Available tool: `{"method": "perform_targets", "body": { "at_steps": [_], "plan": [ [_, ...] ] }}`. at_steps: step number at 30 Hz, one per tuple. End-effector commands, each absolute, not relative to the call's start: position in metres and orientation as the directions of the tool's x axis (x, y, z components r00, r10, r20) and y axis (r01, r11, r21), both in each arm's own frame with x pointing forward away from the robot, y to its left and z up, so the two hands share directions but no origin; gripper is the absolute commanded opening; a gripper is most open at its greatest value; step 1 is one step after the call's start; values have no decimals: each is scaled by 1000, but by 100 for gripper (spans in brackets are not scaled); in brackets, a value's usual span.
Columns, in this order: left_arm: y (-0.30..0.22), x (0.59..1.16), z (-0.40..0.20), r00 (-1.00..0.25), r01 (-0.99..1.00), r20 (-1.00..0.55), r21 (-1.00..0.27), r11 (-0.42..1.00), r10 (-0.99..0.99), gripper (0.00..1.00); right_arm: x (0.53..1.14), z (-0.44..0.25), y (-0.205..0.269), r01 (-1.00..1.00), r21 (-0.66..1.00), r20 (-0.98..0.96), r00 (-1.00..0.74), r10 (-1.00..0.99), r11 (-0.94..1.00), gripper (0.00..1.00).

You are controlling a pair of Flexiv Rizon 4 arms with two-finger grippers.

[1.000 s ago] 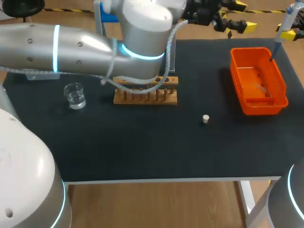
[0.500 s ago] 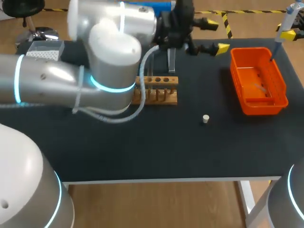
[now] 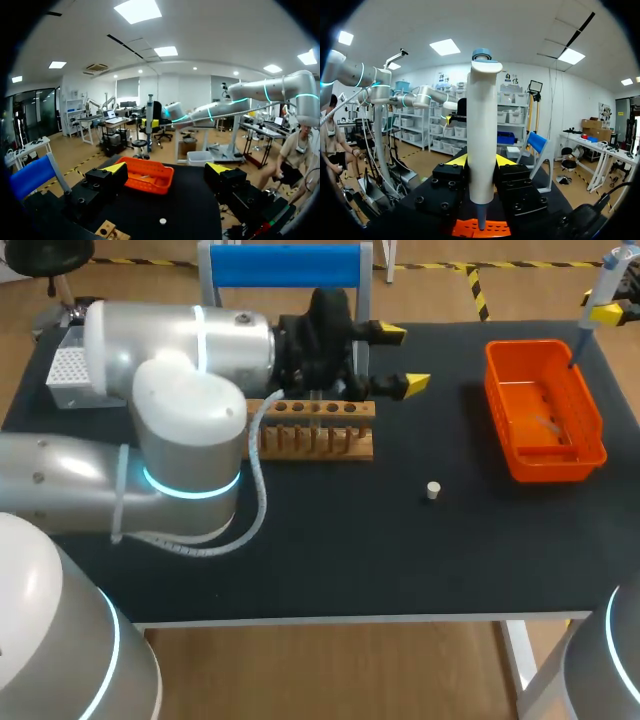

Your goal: Invert the test tube, pick up the pipette, mount the tip to pipette, aspirate from beaker and dispense into the tube, eject the tip, return the pipette, and cap with the stopper.

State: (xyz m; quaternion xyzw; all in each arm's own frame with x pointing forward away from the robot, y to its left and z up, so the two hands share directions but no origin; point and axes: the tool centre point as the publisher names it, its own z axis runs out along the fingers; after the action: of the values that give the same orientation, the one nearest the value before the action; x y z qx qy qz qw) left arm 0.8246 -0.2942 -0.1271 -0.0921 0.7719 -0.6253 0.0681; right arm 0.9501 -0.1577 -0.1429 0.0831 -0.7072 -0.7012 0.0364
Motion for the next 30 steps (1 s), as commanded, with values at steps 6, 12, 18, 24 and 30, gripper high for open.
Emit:
{"method": "perform_targets", "body": {
  "at_steps": [6, 12, 18, 24, 30],
  "plan": [
    [-254, 829, -134, -977, -4, -4, -999, 38, -215, 100, 951, -142, -159, -67, 998, -65, -983, -172, 5, 0],
    [-245, 834, -133, -978, 7, -16, -999, 47, -206, 100, 951, -142, -159, -67, 998, -65, -983, -172, 5, 0],
    [-242, 837, -134, -978, 7, -17, -999, 49, -206, 100, 951, -142, -159, -67, 998, -65, -983, -172, 5, 0],
    [-244, 835, -132, -974, -8, -12, -996, 84, -227, 100, 951, -142, -159, -67, 998, -65, -983, -172, 5, 0],
    [-244, 835, -132, -974, -8, -12, -996, 84, -227, 100, 951, -142, -159, -67, 998, -65, -983, -172, 5, 0]
  ]
}}
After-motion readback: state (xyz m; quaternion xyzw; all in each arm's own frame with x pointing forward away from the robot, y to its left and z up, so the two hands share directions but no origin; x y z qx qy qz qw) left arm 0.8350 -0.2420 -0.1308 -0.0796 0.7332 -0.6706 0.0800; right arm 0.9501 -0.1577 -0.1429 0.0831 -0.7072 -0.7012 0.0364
